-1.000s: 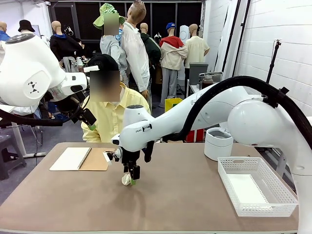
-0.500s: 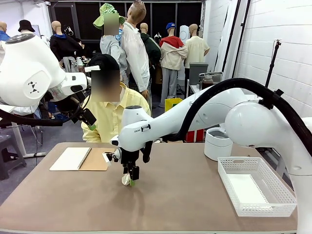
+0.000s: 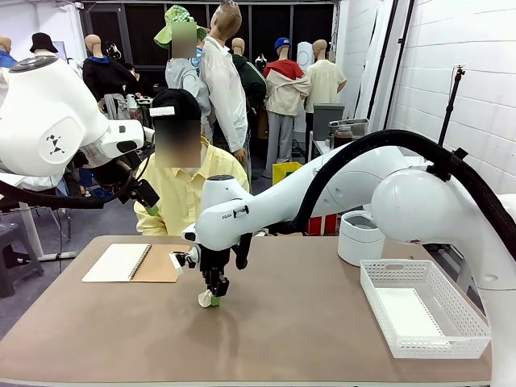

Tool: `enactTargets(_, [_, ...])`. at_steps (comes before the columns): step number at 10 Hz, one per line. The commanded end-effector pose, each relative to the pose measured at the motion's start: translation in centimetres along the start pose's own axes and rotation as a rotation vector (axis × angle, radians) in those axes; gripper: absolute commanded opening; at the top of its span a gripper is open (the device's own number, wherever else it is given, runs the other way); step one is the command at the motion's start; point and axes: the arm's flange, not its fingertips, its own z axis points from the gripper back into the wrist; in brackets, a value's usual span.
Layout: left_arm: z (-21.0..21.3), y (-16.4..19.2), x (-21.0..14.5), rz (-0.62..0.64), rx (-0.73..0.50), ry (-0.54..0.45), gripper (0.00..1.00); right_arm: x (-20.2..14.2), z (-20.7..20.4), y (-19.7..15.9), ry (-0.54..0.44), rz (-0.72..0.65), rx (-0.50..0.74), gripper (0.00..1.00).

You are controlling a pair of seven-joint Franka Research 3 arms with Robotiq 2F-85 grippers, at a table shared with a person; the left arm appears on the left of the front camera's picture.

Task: Sort the paper based on its condition.
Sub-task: If a person hands you a paper, place it in the Organizing basket , and if it's crumpled, put it in the Trash can.

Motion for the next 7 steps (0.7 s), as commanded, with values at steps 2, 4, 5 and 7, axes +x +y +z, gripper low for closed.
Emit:
enactTargets(2, [0.0, 0.1, 0.0, 0.001, -0.002, -0.006, 1.0, 0.2, 0.5, -0.3, -0.038, -0.048, 0.015, 0.0])
enactTargets(4, [0.0, 0.1, 0.0, 0.001, -0.002, -0.006, 1.0, -0.4, 1.3, -0.3, -0.076, -0.09, 0.023, 0.0])
enactTargets(5, [0.0, 0.1, 0.0, 0.001, -0.002, -0.006, 1.0, -0.9, 2.2, -0.1, -0.111, -0.126, 0.024, 0.0])
enactTargets(7, [0.0, 0.1, 0.0, 0.001, -0.002, -0.006, 1.0, -3.5, 4.1, 0.6, -0.113, -0.245, 0.032, 0.0])
